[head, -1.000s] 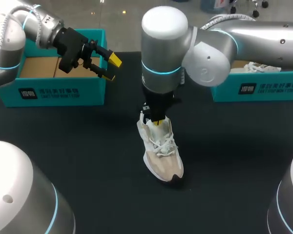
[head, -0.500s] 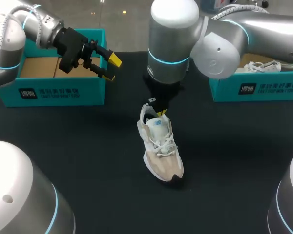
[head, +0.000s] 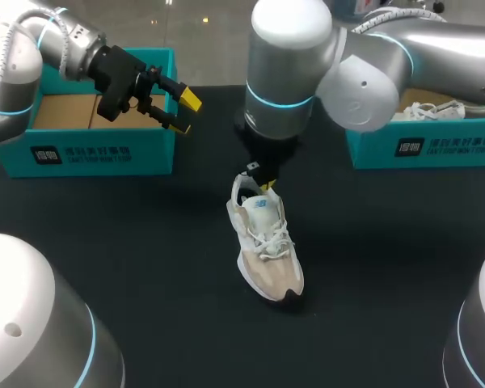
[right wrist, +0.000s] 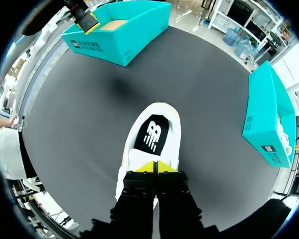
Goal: Take the shoe out of the shoebox, open the shoe tongue, remove and reinsert the insole, then place the shoe into the shoebox
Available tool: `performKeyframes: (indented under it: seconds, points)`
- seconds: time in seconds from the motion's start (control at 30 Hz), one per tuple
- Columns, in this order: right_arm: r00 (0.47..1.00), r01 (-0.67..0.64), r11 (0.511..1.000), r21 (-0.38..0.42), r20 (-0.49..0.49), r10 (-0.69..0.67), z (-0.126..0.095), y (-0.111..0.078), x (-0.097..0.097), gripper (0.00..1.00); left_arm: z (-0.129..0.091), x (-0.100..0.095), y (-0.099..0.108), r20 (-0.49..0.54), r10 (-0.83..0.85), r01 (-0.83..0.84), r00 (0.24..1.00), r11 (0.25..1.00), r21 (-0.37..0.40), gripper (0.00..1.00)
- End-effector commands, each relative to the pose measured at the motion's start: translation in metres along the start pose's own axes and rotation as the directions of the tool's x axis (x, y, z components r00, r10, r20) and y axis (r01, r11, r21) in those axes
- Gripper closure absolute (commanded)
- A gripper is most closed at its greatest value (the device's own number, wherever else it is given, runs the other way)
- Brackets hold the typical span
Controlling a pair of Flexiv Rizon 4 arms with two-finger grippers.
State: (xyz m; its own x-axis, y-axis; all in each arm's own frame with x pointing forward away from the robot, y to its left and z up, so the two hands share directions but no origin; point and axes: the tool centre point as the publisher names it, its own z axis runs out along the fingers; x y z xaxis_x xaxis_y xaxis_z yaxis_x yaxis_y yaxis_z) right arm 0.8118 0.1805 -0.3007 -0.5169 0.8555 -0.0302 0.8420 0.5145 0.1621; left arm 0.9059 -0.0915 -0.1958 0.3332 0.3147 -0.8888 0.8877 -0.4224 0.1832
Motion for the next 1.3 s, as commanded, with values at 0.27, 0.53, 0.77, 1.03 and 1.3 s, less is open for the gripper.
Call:
performKeyframes:
  seconds: [0.27, 0.53, 0.77, 1.03, 1.3]
  points:
    - [0.473, 0.855, 0.485, 0.186, 0.106, -0.875, -0.004, 0.016, 0.001, 1.0, -0.001, 0.0, 0.0, -0.002, 0.001, -0.001, 1.0, 1.0, 0.001, 0.0]
    - [0.386, 0.886, 0.396, 0.243, 0.086, -0.918, -0.008, 0.018, 0.004, 1.0, -0.001, 0.0, 0.0, -0.002, 0.001, -0.001, 1.0, 1.0, 0.001, 0.0]
    - [0.386, 0.886, 0.396, 0.243, 0.086, -0.918, -0.008, 0.018, 0.004, 1.0, -0.001, 0.0, 0.0, -0.002, 0.001, -0.001, 1.0, 1.0, 0.001, 0.0]
    - [0.284, 0.952, 0.289, 0.102, 0.056, -0.957, -0.007, 0.051, 0.01, 1.0, -0.001, 0.0, 0.0, -0.002, 0.001, -0.001, 1.0, 1.0, 0.001, 0.0]
    - [0.255, 0.958, 0.262, 0.115, 0.073, -0.964, -0.002, 0.069, -0.004, 1.0, -0.001, 0.0, 0.0, -0.002, 0.001, -0.001, 1.0, 1.0, 0.001, 0.0]
